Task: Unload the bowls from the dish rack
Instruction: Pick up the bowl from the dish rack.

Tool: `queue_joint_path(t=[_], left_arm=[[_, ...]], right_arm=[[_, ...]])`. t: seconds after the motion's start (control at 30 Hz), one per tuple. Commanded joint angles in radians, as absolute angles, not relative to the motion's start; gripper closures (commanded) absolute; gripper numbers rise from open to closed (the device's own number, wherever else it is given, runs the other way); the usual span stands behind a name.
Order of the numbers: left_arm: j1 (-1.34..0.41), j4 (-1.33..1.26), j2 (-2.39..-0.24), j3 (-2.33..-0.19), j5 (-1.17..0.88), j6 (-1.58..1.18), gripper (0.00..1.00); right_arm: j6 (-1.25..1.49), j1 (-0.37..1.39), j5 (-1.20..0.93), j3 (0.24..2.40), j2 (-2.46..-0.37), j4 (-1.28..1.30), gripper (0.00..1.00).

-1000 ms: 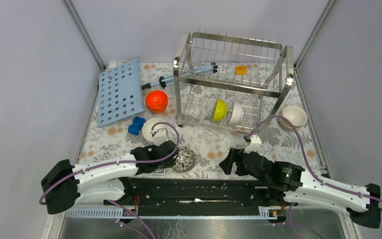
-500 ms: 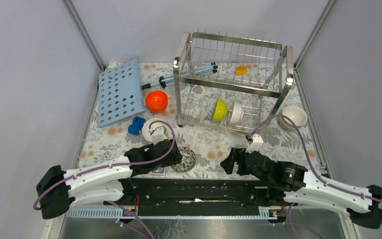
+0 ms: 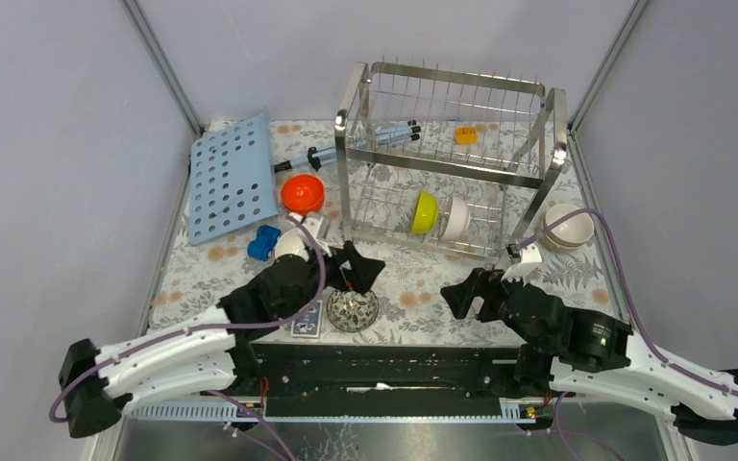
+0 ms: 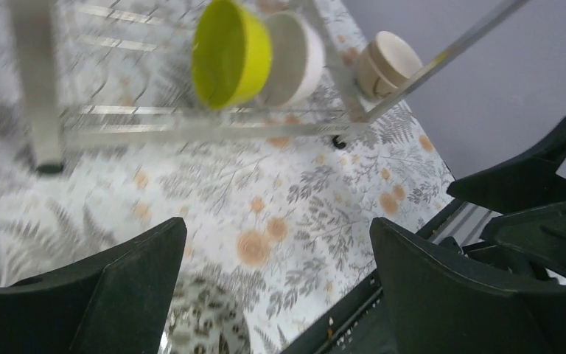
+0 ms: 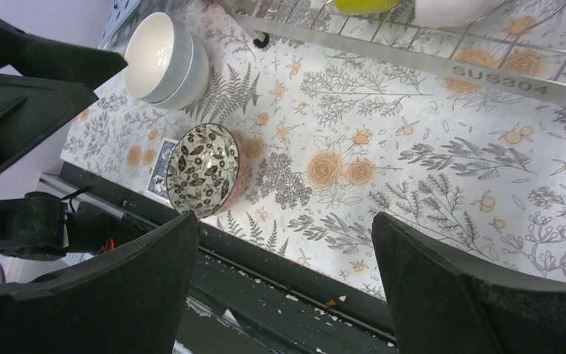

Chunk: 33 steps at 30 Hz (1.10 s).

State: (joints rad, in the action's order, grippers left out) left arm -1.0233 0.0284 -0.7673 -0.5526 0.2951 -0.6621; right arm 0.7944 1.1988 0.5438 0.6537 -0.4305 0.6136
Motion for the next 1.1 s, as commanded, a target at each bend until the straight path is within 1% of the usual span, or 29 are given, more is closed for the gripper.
queue_joint_path(t=[0.0, 0.07, 0.2, 0.3, 0.4, 0.57, 0.87, 0.93, 1.0, 1.07], left_arm=[[-1.019, -0.406, -0.904, -0.586, 0.149, -0.379, 0.01], [-1.014, -0.54, -0.984, -0.582, 0.112, -0.313, 0.01], [-0.981, -0.781, -1.109, -0.577, 0.026, -0.284, 0.01], [-0.945, -0.836, -1.216, -0.61, 0.005, -0.283, 0.01], [-0.902, -0.814, -1.297, -0.642, 0.034, -0.328, 0.02], [-0.854, -0.884, -1.412, -0.648, -0.025, -0.376, 0.01], [-0.85, -0.932, -1.593, -0.715, -0.004, -0.414, 0.01], [-0.85, -1.018, -1.623, -0.701, -0.003, -0.378, 0.01], [-0.849, -1.193, -1.662, -0.654, -0.003, -0.362, 0.02], [-0.85, -1.277, -1.704, -0.65, 0.048, -0.355, 0.04]], right_arm=[[0.774, 1.202, 0.613, 0.648, -0.408, 0.617, 0.07], [0.785, 1.203, 0.612, 0.638, -0.4, 0.625, 0.07], [0.811, 1.203, 0.607, 0.625, -0.376, 0.647, 0.07], [0.828, 1.202, 0.598, 0.6, -0.341, 0.64, 0.08], [0.836, 1.202, 0.579, 0.566, -0.3, 0.611, 0.08], [0.851, 1.203, 0.56, 0.507, -0.239, 0.574, 0.08], [0.779, 1.203, 0.562, 0.5, -0.301, 0.52, 0.09], [0.775, 1.203, 0.561, 0.497, -0.312, 0.509, 0.09], [0.768, 1.202, 0.552, 0.487, -0.312, 0.491, 0.08], [0.765, 1.203, 0.547, 0.476, -0.304, 0.482, 0.09]])
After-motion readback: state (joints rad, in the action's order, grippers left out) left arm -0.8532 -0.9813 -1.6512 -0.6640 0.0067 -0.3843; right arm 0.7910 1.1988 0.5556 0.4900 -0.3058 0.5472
